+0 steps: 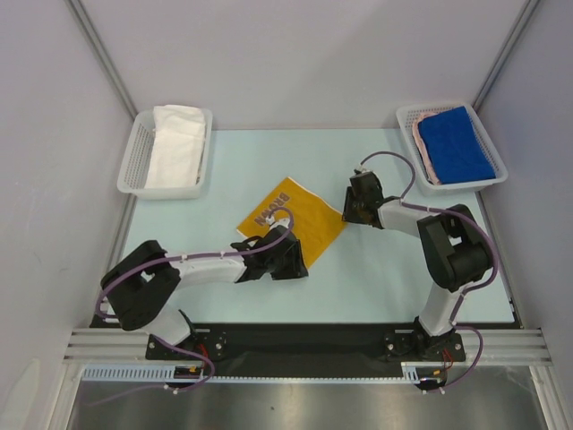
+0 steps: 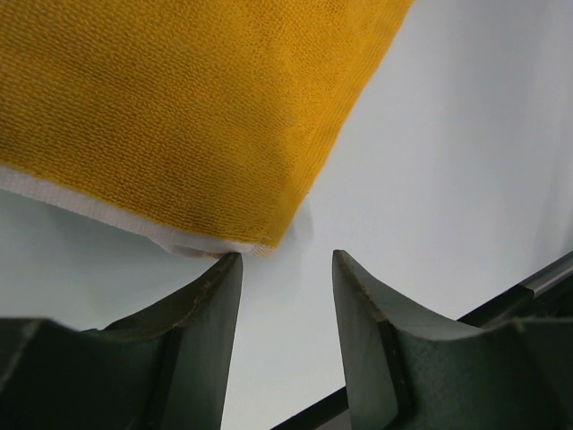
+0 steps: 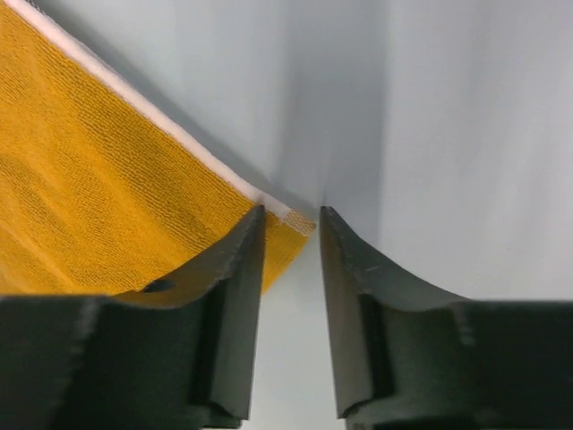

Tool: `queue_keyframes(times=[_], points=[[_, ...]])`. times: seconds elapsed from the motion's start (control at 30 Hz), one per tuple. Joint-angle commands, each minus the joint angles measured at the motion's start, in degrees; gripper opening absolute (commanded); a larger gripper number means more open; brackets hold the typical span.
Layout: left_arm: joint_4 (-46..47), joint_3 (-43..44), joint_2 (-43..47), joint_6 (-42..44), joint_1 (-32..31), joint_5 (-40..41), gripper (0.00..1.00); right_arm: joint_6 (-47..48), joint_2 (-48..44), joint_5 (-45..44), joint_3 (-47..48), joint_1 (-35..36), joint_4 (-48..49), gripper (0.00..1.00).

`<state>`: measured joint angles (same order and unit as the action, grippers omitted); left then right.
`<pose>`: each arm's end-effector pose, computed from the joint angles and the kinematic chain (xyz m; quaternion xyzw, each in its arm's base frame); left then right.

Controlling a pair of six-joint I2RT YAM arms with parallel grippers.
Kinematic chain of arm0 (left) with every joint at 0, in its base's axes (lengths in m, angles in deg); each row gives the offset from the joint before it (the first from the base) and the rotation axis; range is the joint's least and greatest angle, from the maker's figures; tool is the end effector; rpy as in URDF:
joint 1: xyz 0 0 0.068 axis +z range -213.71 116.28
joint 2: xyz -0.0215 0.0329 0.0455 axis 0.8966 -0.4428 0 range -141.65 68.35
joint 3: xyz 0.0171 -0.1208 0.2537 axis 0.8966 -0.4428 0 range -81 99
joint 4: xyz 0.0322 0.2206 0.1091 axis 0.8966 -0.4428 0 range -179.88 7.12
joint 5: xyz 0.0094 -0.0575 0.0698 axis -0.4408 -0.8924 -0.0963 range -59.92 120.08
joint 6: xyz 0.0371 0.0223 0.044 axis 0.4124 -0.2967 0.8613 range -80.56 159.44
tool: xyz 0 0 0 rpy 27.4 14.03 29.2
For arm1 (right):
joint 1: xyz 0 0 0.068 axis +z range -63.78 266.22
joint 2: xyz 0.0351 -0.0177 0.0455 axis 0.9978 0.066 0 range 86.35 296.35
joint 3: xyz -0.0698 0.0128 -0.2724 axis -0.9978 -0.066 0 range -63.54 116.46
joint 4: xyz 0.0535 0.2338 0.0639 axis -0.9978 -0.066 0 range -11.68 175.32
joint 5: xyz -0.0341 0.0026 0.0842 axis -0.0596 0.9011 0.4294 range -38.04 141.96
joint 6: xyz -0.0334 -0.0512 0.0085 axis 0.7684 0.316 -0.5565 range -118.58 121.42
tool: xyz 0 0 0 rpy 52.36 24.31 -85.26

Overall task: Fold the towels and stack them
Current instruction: Flatten out the crumpled towel

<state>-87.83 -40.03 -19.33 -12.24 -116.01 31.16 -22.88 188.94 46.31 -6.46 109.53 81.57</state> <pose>0.1753 -0.2255 0.1648 0.0020 0.9445 -0.2532 0.2093 0.3348 0.1393 0.1661 0.0252 0.9361 0.0981 0.3367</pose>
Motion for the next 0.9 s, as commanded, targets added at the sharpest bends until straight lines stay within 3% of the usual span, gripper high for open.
queue_keyframes(times=[0.0, 0.1, 0.27, 0.33, 0.47, 0.87], points=[[1.70, 2.71, -1.70, -1.14, -0.62, 0.15, 0.51, 0.21, 2.09, -0.07, 1.80, 0.86, 0.94, 0.34], [1.70, 2.97, -2.58, -1.05, -0.62, 0.32, 0.48, -0.05, 1.74, -1.47, 2.07, 1.65, -0.38, 0.17], [0.65, 3.76, -2.76, -0.79, -0.62, 1.20, 0.30, -0.58, -2.47, -1.99, 1.46, 1.74, -3.45, 0.00], [-0.40, 3.94, -2.24, -0.26, -0.62, 1.90, 0.16, -1.01, -4.58, -2.17, 0.93, 1.74, -4.86, 0.00], [-2.25, 3.94, 1.27, 0.61, -0.62, 2.70, 0.02, -1.19, -12.82, -3.14, -1.00, 1.74, -8.72, 0.00], [-8.14, 3.33, 14.02, 2.29, -0.36, 4.72, 0.00, -0.58, -31.30, -2.53, -2.16, 1.83, -15.93, 0.00]])
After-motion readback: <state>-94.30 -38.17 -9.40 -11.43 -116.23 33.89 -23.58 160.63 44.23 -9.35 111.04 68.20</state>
